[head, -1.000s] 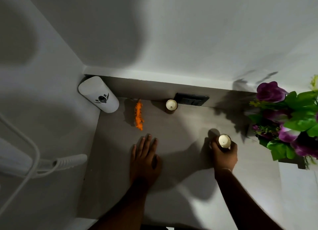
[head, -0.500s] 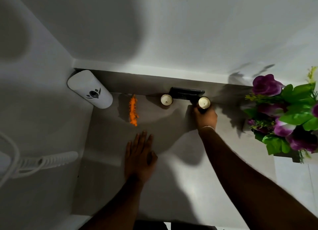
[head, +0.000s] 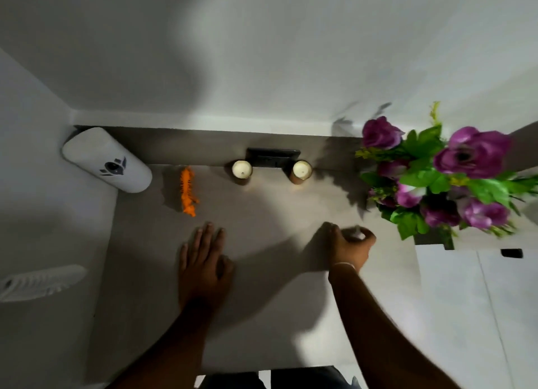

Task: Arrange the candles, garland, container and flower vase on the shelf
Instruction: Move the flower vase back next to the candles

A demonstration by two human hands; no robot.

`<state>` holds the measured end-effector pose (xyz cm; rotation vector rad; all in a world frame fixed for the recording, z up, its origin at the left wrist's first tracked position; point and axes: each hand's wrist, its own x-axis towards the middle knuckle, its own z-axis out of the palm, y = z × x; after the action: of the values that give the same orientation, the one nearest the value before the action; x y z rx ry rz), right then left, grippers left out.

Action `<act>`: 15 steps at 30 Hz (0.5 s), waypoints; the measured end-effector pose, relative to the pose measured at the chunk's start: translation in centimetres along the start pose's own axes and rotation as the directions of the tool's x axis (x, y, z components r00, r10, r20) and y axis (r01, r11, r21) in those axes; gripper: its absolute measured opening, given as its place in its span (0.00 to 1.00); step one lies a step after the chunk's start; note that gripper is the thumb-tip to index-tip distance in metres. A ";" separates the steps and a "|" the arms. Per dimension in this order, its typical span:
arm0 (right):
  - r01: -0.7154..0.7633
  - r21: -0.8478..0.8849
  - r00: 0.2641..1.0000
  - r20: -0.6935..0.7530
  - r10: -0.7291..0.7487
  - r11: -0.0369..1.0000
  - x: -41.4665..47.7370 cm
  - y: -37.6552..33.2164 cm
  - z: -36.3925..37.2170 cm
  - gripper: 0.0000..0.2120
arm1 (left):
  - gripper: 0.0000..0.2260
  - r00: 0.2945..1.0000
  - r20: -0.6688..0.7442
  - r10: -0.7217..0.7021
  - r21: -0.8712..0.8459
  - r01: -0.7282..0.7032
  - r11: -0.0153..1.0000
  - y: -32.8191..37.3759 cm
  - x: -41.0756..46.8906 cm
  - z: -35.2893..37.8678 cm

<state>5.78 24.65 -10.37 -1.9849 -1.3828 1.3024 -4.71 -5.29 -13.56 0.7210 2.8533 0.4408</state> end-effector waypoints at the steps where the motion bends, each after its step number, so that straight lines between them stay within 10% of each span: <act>1: -0.043 0.057 0.995 -0.084 0.048 0.997 0.6 0.3 -1.3 0.37 | 0.33 1.000 0.006 0.001 0.013 -0.001 1.000 0.0 -0.1 0.0; 7: 0.023 0.076 0.983 -0.185 -0.009 0.997 4.3 -3.0 -3.7 0.59 | 0.31 1.000 -0.001 -0.003 0.050 0.003 0.999 0.9 0.5 -0.4; 15: 0.063 0.155 0.997 0.043 -0.071 0.986 7.4 -6.2 -1.9 0.23 | 0.31 1.000 0.011 -0.017 0.095 0.016 0.995 0.8 0.8 -0.1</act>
<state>4.84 34.19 -8.33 -1.8019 -1.3167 1.3905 -5.08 -4.25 -13.29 0.7131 2.8831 0.2985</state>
